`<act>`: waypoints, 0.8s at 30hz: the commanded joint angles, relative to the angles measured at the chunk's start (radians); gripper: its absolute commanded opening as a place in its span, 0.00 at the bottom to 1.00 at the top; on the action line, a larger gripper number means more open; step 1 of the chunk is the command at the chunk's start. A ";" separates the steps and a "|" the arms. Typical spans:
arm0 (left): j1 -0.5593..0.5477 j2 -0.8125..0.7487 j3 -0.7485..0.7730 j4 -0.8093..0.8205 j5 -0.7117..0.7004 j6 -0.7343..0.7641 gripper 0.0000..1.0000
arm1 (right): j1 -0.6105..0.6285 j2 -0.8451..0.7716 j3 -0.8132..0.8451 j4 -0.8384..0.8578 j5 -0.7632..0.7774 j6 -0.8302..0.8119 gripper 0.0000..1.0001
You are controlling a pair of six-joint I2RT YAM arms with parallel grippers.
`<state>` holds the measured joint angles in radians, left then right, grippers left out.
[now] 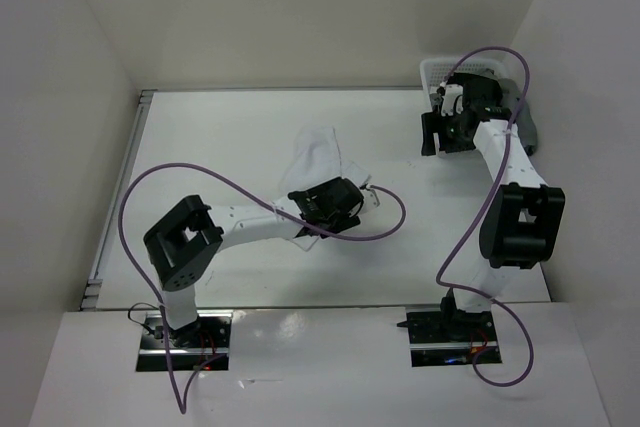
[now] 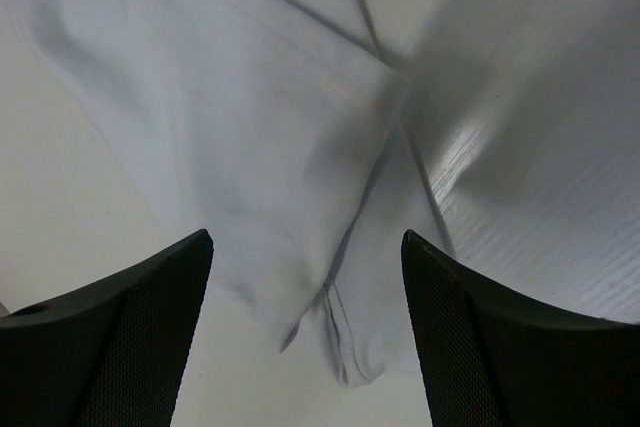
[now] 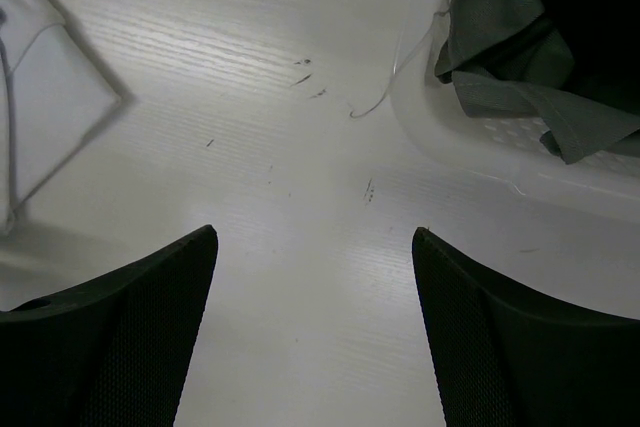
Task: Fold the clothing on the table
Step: Flatten the skirt out
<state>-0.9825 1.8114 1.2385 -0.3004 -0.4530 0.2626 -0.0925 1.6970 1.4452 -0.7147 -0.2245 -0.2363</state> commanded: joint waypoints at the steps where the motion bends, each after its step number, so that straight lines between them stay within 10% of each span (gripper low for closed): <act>1: 0.001 0.020 -0.016 0.075 -0.039 -0.028 0.82 | -0.006 -0.034 -0.006 0.043 -0.024 0.002 0.83; 19: -0.027 0.097 -0.008 0.144 -0.050 -0.028 0.82 | -0.006 -0.034 0.012 0.024 -0.033 0.002 0.83; 24: -0.027 0.106 -0.008 0.167 -0.072 0.003 0.68 | -0.006 -0.034 0.012 0.024 -0.044 0.002 0.83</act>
<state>-1.0050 1.9095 1.2152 -0.1753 -0.4984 0.2611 -0.0925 1.6970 1.4452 -0.7105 -0.2466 -0.2359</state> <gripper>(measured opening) 0.703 0.829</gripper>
